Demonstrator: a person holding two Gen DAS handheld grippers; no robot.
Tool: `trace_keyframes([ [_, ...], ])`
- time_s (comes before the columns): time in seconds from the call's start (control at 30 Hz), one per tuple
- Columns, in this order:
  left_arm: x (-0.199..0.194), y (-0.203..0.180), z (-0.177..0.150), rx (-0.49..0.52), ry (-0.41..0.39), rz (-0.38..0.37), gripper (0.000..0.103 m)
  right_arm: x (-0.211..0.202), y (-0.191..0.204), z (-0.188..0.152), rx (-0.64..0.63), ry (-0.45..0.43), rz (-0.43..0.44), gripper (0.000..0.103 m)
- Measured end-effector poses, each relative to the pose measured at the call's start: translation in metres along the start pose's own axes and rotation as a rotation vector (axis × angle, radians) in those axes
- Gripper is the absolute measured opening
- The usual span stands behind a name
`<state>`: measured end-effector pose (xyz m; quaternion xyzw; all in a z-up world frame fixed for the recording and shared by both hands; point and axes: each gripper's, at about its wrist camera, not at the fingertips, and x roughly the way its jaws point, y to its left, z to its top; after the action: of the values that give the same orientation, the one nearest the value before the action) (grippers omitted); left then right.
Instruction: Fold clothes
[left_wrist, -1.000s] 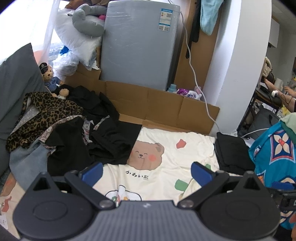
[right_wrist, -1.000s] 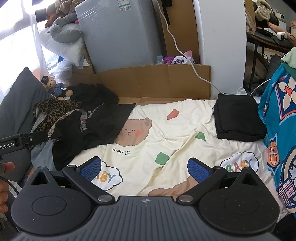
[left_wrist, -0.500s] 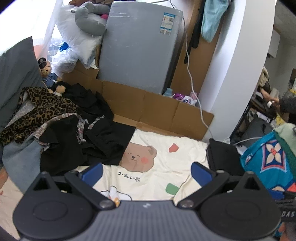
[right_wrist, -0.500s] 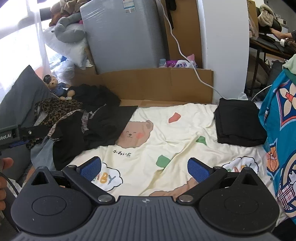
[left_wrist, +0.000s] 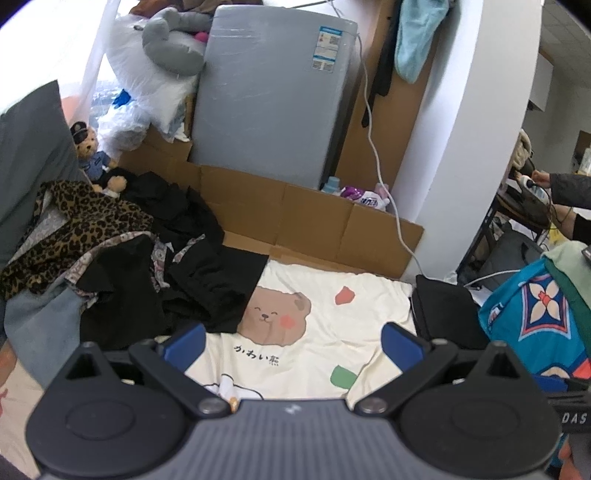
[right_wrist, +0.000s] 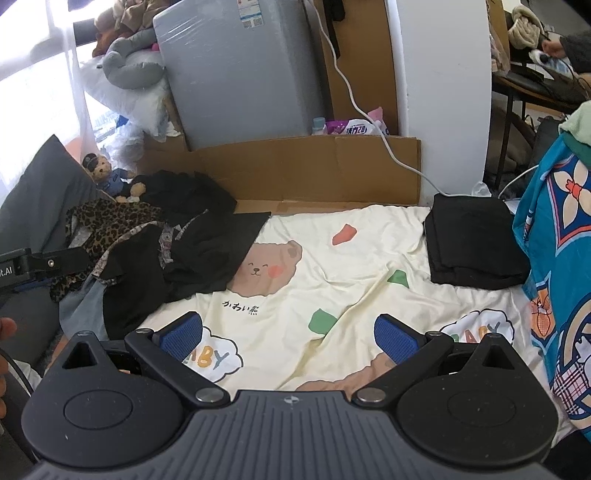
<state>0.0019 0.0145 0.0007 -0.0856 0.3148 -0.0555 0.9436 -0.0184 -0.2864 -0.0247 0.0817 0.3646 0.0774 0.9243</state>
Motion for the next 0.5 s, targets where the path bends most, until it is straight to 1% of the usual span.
trace_keyframes([
  [0.17, 0.0001, -0.0013, -0.0011, 0.007, 0.0, -0.008, 0.102, 0.0022, -0.0073, -0.0034, 0.02, 0.001, -0.006, 0.102],
  [0.5, -0.003, -0.0018, 0.0015, 0.013, -0.011, -0.019, 0.102, 0.0044, -0.0064, -0.0002, 0.01, 0.001, 0.008, 0.102],
])
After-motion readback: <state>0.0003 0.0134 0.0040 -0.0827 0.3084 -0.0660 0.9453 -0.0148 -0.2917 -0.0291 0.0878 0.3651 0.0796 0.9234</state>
